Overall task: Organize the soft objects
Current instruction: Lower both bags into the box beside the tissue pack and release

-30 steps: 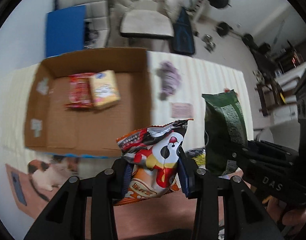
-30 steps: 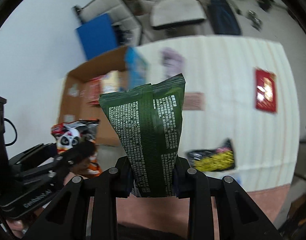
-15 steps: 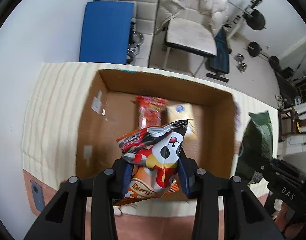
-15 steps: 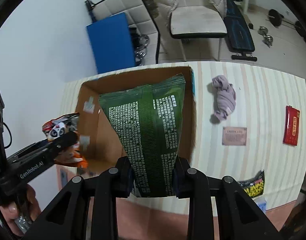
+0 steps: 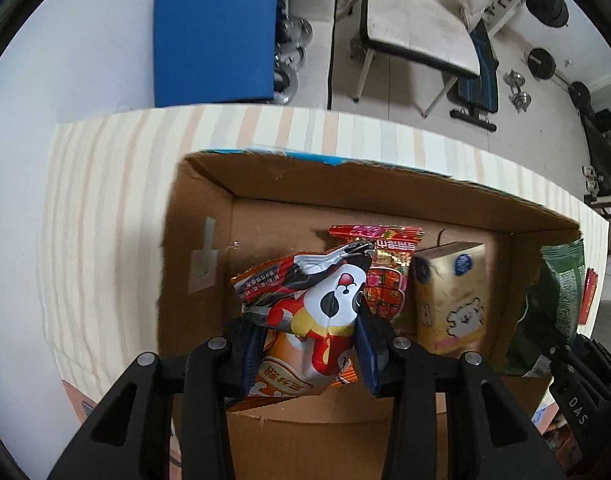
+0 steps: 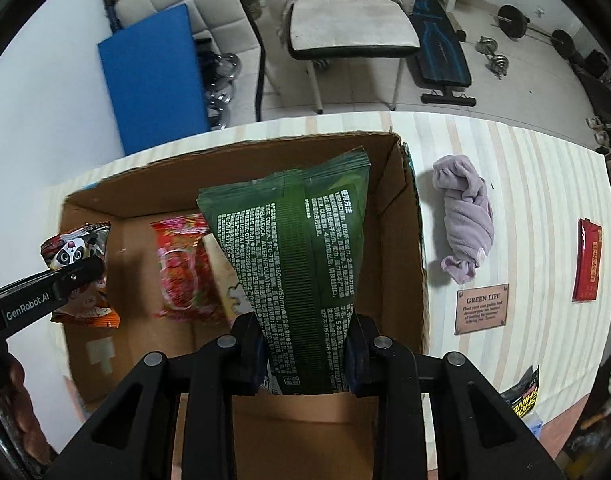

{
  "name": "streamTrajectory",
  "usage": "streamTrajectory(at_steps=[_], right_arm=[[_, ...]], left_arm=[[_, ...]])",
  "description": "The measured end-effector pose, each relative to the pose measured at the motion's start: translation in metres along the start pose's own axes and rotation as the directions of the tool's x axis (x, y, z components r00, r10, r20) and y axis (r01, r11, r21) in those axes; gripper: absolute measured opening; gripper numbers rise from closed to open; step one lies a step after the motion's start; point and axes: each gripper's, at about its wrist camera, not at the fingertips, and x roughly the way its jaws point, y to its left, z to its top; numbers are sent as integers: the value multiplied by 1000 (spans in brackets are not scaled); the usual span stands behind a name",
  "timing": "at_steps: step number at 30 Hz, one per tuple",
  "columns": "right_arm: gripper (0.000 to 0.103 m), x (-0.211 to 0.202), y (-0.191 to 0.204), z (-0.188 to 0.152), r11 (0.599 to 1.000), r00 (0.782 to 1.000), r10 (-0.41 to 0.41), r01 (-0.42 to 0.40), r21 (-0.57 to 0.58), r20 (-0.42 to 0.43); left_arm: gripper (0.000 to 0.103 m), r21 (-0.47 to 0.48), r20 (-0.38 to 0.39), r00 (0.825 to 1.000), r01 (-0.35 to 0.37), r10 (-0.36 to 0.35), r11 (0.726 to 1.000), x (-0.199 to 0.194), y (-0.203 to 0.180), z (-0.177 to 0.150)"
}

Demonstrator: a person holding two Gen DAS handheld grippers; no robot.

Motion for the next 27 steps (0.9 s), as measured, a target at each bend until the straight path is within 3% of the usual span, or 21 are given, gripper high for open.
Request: streamTrajectory(at_steps=[8, 11, 16, 17, 18, 20, 23, 27], right_arm=[[35, 30, 6, 13, 996, 995, -92, 91, -20, -31], [69, 34, 7, 14, 994, 993, -109, 108, -16, -41], [70, 33, 10, 10, 996, 995, -88, 87, -16, -50], [72, 32, 11, 9, 996, 995, -87, 86, -18, -53], [79, 32, 12, 7, 996, 995, -86, 85, -21, -55], [92, 30, 15, 1, 997, 996, -74, 73, -27, -54], [103, 26, 21, -8, 998, 997, -52, 49, -46, -54], [103, 20, 27, -21, 996, 997, -63, 60, -72, -41]], left_arm=[[42, 3, -125, 992, -2, 2, 1000, 31, 1, 16], [53, -14, -95, 995, 2, -4, 1000, 24, 5, 15], [67, -25, -57, 998, 8, -10, 1000, 9, 11, 7], [74, -32, -50, 999, 8, -10, 999, 7, 13, 5], [88, -40, -44, 999, 6, -7, 999, 5, 15, 2], [97, -41, -23, 1000, 7, -8, 999, 2, 16, -4], [97, -39, -6, 1000, -4, 4, 999, -1, 17, -14], [97, -49, 29, 1000, -6, 7, 999, -10, 19, -30]])
